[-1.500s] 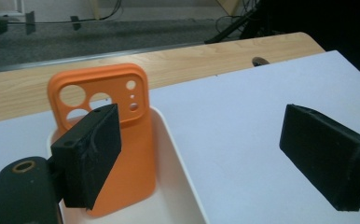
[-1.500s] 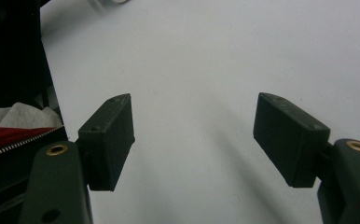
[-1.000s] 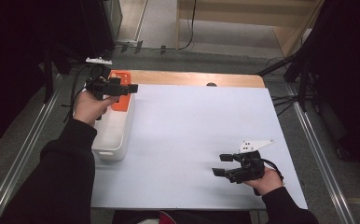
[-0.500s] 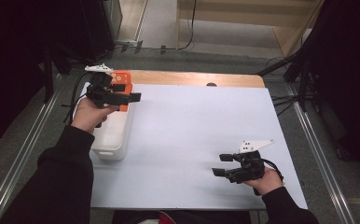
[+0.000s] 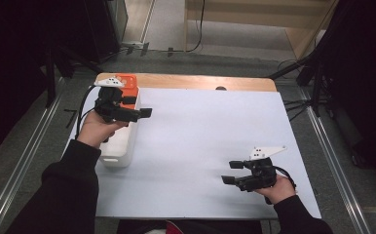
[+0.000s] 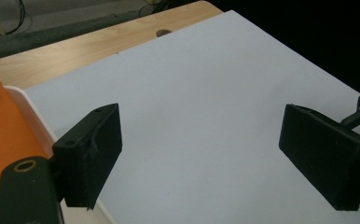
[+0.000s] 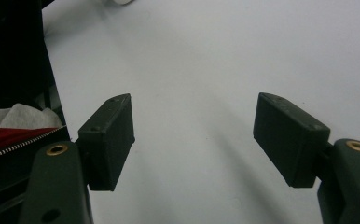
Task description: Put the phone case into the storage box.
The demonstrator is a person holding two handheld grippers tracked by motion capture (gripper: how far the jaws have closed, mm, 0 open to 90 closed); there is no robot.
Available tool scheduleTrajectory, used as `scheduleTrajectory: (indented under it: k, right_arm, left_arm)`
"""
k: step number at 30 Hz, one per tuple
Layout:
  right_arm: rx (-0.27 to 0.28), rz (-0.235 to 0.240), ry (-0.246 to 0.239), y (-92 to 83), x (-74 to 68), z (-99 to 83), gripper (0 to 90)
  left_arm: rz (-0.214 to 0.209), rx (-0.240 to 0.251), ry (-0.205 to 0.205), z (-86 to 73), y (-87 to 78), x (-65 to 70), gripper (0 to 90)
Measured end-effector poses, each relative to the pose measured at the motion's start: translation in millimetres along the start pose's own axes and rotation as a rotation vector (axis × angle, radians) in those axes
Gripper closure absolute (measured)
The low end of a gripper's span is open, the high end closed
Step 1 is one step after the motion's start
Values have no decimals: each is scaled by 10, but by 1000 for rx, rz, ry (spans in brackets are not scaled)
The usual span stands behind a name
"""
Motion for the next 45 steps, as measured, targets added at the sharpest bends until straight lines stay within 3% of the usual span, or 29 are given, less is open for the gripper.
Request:
scheduleTrajectory:
  k: [12, 19, 28, 45]
  right_arm:
    - [2, 7, -3, 27, 26, 17, 280]
    - [3, 21, 2, 45, 83, 23, 280]
    - [2, 18, -16, 66, 69, 43, 280]
    - [-7, 13, -13, 67, 30, 50, 280]
  left_arm:
    - [-56, -20, 28, -172, 47, 183, 133]
    - [-70, -25, 49, -264, 58, 262, 133]
    - [-86, -46, 65, -429, 87, 347, 133]
    - [-119, -42, 100, -643, 71, 451, 132]
Point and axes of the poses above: each handheld gripper's, and its own axes: y roughly forward along the jaws, z roughly out of its top, x roughly to its right, the point moved 2 cm from there along y, roughly forward along the jaws
